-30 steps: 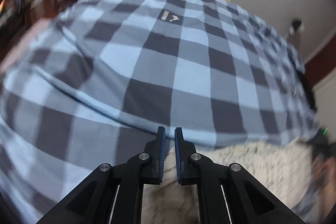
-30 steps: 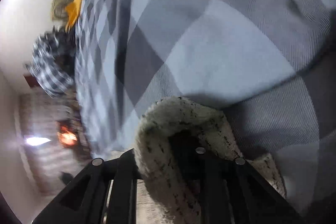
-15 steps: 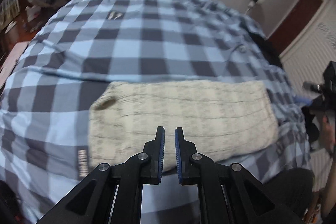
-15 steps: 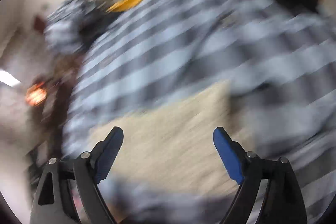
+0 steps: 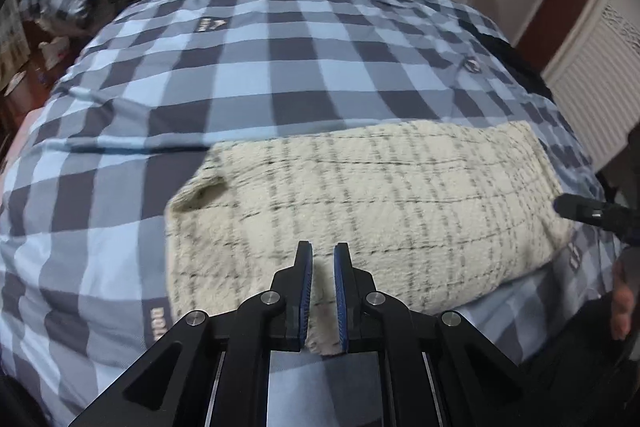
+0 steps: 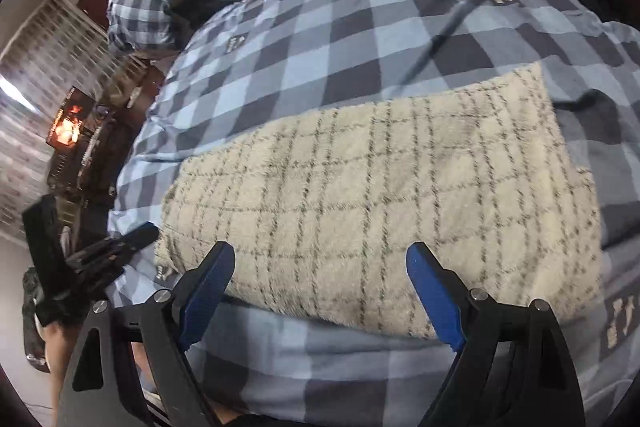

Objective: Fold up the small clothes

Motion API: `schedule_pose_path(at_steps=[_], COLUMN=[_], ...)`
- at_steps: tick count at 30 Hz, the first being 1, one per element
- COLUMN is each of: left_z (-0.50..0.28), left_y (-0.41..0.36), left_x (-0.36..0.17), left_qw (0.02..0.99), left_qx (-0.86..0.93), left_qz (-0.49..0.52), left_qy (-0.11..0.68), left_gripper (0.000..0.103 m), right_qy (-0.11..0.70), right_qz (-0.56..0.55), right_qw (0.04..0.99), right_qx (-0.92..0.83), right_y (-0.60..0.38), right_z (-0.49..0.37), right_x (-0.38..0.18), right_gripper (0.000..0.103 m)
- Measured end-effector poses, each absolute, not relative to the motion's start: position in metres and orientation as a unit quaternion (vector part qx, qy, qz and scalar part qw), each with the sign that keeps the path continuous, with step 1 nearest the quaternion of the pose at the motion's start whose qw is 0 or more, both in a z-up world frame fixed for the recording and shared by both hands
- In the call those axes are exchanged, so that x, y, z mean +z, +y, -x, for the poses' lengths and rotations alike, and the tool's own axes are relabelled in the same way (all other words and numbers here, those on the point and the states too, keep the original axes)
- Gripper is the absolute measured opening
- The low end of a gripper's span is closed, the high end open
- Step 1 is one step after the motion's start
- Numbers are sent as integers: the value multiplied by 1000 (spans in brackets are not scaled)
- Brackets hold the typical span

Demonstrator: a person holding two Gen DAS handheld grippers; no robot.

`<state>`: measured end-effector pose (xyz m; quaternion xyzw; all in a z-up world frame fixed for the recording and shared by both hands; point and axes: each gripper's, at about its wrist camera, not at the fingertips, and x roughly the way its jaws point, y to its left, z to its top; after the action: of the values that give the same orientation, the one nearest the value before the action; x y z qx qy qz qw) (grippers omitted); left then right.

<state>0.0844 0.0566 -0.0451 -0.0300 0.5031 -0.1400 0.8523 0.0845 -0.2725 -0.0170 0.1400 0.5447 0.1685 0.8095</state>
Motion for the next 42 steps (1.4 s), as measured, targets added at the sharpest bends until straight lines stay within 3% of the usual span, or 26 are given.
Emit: schedule_pose_path(at_steps=[9, 15, 20, 21, 27, 33, 34, 35, 37, 42], left_z=[-76, -87, -94, -94, -86, -70, -67, -64, -65, -91], left_y=[-6, -14, 23, 34, 115, 183, 186, 182, 161, 90], left_x=[-54, -93, -108, -110, -117, -86, -75, -62, -42, -39], left_qw=[829, 809, 793, 788, 767, 816, 826, 838, 857, 851], left_qx=[-244, -227, -231, -232, -190, -34, -42, -56, -110, -216], left_qz=[13, -13, 77, 103, 252, 167, 173, 174, 177, 152], left_qy=[503, 542, 559, 561, 559, 552, 535, 513, 471, 454], left_gripper=[9, 9, 9, 9, 9, 17, 33, 90, 103, 103], right_qy=[519, 598, 630, 631, 625, 586, 568, 555, 522, 498], right_qz=[-79, -117, -97, -107, -321, -310, -297, -267, -180, -60], right_qw=[824, 754, 736, 736, 696, 744, 762, 781, 828, 863], right_qx=[216, 245, 228, 222, 147, -78, -89, -104, -102, 60], right_y=[-226, -216, -220, -226, -319, -407, -407, -401, -372, -284], right_z=[-82, -96, -101, -103, -105, -91, -87, -84, -83, -92], right_x=[-19, -62, -81, -80, -86, -57, -44, -31, -5, 3], right_gripper=[86, 86, 83, 78, 72, 72, 74, 74, 74, 74])
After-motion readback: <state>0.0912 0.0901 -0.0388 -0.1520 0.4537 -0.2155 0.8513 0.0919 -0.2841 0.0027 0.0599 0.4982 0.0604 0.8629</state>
